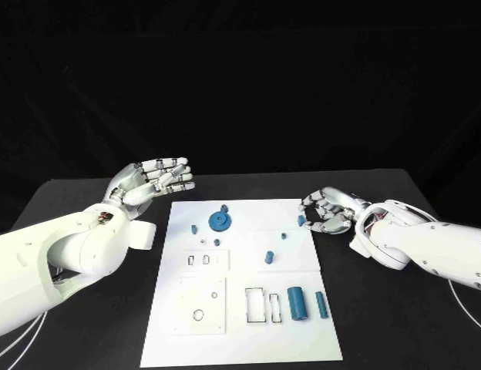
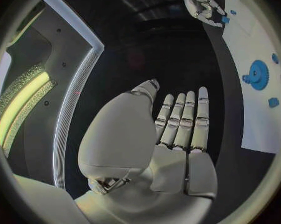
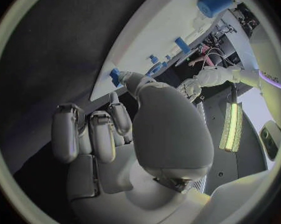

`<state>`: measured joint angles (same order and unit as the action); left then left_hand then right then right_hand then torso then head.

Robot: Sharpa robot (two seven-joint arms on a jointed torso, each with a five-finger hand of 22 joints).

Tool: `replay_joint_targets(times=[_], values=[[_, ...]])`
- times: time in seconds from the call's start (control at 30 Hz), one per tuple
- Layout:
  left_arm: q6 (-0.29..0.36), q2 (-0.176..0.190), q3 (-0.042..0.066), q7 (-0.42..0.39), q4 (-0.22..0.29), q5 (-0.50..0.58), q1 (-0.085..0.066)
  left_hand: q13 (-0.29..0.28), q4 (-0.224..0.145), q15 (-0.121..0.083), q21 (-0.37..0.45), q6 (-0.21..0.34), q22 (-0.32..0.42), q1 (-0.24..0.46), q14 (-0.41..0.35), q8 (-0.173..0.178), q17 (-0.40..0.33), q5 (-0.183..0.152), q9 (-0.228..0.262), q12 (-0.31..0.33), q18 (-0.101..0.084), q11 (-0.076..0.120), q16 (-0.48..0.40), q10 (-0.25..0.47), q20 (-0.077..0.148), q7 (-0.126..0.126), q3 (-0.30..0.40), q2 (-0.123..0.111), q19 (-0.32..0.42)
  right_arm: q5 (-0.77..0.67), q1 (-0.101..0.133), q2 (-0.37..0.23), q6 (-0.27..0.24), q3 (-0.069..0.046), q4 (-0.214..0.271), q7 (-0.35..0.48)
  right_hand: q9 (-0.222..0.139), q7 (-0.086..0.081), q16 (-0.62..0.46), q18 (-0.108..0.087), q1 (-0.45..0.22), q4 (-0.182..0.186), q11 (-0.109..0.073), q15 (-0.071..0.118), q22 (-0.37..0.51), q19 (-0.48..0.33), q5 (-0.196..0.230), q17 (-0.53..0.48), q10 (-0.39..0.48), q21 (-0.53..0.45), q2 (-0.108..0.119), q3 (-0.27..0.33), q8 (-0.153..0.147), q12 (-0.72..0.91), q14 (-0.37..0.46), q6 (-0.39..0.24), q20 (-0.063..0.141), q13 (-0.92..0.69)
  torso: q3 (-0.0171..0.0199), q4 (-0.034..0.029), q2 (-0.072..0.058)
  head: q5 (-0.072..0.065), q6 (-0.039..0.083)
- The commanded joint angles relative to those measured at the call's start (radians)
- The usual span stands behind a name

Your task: Assemble the parts on the task board

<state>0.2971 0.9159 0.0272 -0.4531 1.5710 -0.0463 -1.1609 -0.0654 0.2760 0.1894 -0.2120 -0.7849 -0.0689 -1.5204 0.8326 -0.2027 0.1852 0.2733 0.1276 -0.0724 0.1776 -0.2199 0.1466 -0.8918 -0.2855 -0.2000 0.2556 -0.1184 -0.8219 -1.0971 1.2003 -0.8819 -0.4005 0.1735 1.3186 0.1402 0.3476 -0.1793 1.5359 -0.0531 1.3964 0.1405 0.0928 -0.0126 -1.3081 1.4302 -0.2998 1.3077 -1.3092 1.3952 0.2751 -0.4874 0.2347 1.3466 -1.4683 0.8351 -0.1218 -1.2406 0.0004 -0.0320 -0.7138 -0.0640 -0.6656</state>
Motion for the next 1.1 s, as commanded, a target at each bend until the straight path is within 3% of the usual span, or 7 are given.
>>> replay_joint_targets(times=[0.03,0.73,1.1], values=[[-0.016,0.0,0.001,-0.009,0.001,0.004,0.0,0.0,-0.001,0.001,0.003,0.007,0.0,0.001,-0.008,-0.003,0.002,-0.007,0.0,0.005,0.001,-0.001,-0.004,0.005,-0.001,-0.06,0.007,-0.007,0.008,-0.012,-0.004,0.007,0.019,0.0,-0.003,0.003,-0.001,-0.002,0.001,-0.001,0.002,-0.003,0.001,-0.007,-0.093,-0.004,0.002,0.161,0.006,-0.002,-0.001,0.001,-0.005,-0.006,-0.078,-0.007,-0.002,0.0,0.0007,0.0005,0.0,0.001,0.0],[-0.016,0.0,0.001,-0.008,-0.001,0.004,0.0,0.0,-0.001,0.001,0.003,0.007,0.0,0.001,-0.008,-0.003,0.002,-0.007,0.0,0.005,0.001,-0.001,-0.004,0.005,-0.001,-0.06,0.007,-0.007,0.008,-0.018,-0.01,0.018,0.021,0.0,-0.014,-0.015,0.004,0.004,0.002,0.001,-0.007,-0.004,-0.003,-0.005,-0.104,0.004,0.002,0.162,-0.008,0.007,-0.022,-0.01,0.013,0.006,-0.078,0.035,-0.002,-0.014,0.0005,0.0008,0.0,0.002,-0.002],[-0.016,0.001,0.001,-0.007,-0.001,0.004,0.0,0.0,-0.001,0.0,0.004,0.008,0.0,0.002,-0.007,-0.004,0.002,-0.007,0.0,0.005,0.001,-0.001,-0.004,0.005,-0.001,-0.06,0.009,-0.009,0.007,-0.023,-0.013,0.024,0.024,0.0,-0.018,-0.022,0.012,0.019,0.004,0.004,-0.02,-0.005,-0.016,0.005,-0.114,0.014,0.003,0.169,-0.025,0.016,-0.037,-0.019,0.04,0.018,-0.08,0.08,0.006,-0.029,0.0004,0.0,0.0,0.003,-0.005]])
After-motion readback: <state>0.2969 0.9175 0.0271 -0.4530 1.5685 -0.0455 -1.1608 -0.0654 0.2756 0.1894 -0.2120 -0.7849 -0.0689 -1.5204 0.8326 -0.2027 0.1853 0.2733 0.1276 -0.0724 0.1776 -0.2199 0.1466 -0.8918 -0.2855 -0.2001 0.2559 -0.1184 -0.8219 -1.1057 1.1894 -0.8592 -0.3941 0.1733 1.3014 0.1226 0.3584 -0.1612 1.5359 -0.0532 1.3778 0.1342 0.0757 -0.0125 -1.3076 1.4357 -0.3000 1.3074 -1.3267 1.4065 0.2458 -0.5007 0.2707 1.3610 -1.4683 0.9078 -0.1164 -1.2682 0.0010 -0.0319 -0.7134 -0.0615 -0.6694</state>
